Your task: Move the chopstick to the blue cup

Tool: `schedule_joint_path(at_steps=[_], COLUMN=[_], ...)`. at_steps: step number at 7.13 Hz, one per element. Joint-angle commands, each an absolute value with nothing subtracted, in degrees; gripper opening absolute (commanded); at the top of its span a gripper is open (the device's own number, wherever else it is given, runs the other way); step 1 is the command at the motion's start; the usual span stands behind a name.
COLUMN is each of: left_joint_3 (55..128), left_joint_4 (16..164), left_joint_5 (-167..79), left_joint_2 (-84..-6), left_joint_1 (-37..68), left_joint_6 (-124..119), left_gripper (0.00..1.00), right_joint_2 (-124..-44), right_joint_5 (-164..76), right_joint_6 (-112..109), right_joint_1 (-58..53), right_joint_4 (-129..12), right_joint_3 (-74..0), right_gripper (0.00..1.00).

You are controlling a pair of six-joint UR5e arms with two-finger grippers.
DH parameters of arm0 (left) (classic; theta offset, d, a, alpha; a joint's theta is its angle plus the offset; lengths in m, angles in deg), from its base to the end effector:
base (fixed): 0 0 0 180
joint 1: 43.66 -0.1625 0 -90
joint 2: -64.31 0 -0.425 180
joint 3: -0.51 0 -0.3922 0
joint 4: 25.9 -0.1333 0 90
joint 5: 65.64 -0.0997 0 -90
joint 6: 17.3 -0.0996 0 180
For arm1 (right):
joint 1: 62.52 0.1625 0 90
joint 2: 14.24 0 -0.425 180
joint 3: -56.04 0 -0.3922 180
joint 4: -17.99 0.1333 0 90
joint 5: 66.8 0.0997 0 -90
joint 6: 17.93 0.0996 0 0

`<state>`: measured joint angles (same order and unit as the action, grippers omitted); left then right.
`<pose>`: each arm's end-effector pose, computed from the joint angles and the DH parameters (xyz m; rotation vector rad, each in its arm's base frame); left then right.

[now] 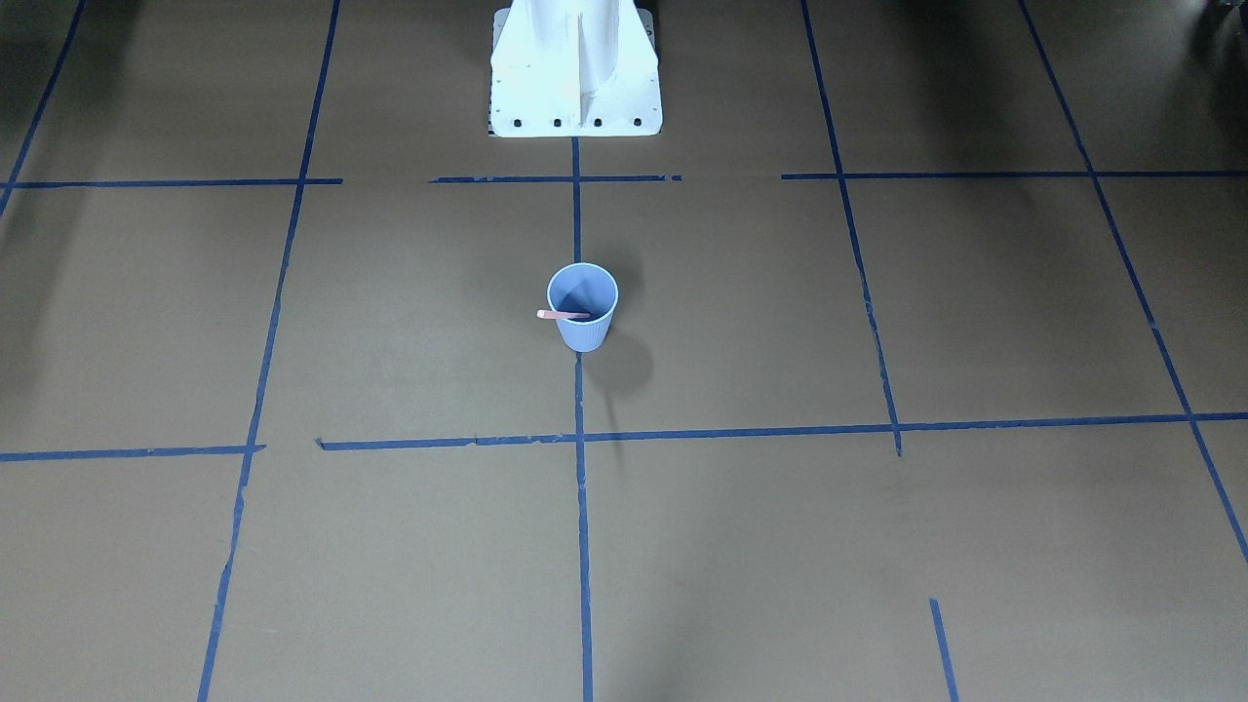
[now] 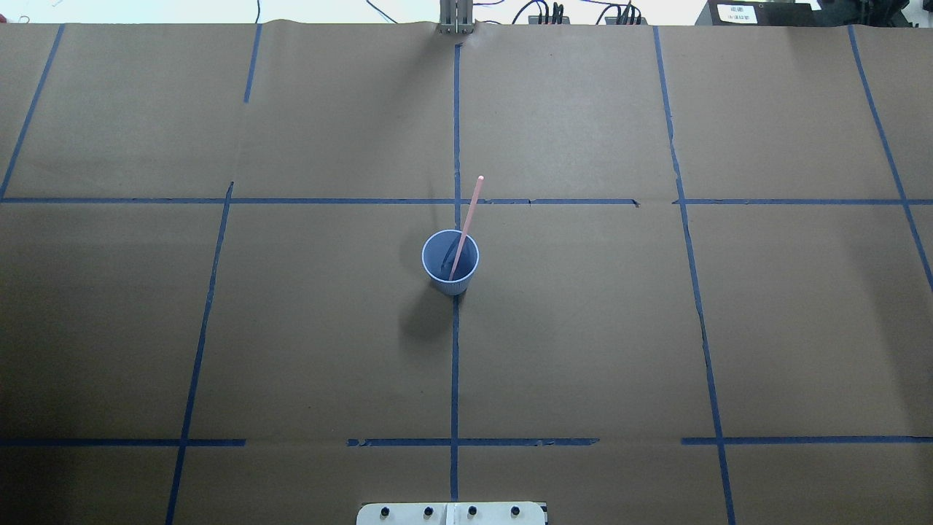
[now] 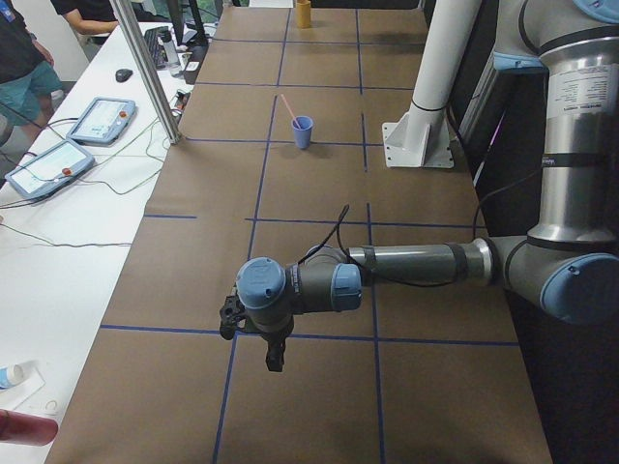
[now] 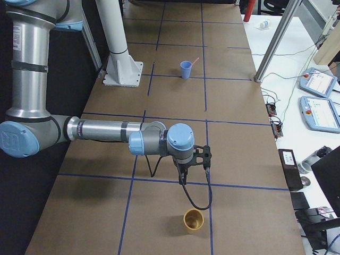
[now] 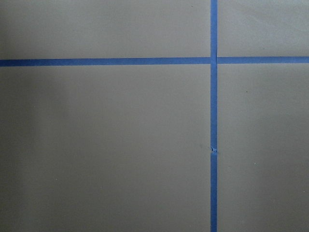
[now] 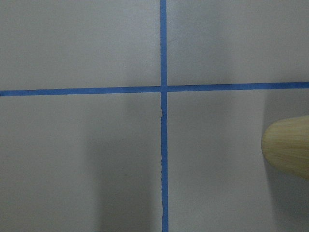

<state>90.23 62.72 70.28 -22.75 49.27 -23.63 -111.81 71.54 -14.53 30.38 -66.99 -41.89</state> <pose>-0.0854 -0.4598 0.6860 -0.0110 0.8045 0.0239 0.0812 -0.4381 0.6379 0.0846 -0.8435 0.0637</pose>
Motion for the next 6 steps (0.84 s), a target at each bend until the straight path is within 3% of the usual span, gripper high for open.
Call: schedule_joint_path(at_steps=[1,6], left_joint_3=[90.2,90.4], left_joint_4=[62.8,62.8], left_joint_5=[70.2,70.3], left_joint_2=[-23.0,-23.1], left_joint_1=[49.2,49.2], left_joint_6=[-23.6,-23.7], left_gripper=[1.0,1.0], right_joint_2=[-111.8,-111.3], right_joint_5=[71.5,71.5], right_joint_6=[-14.5,-14.5], right_joint_1=[30.4,30.4], right_joint_4=[-67.0,-67.0], right_joint_3=[-42.0,-42.1], right_gripper=[1.0,1.0])
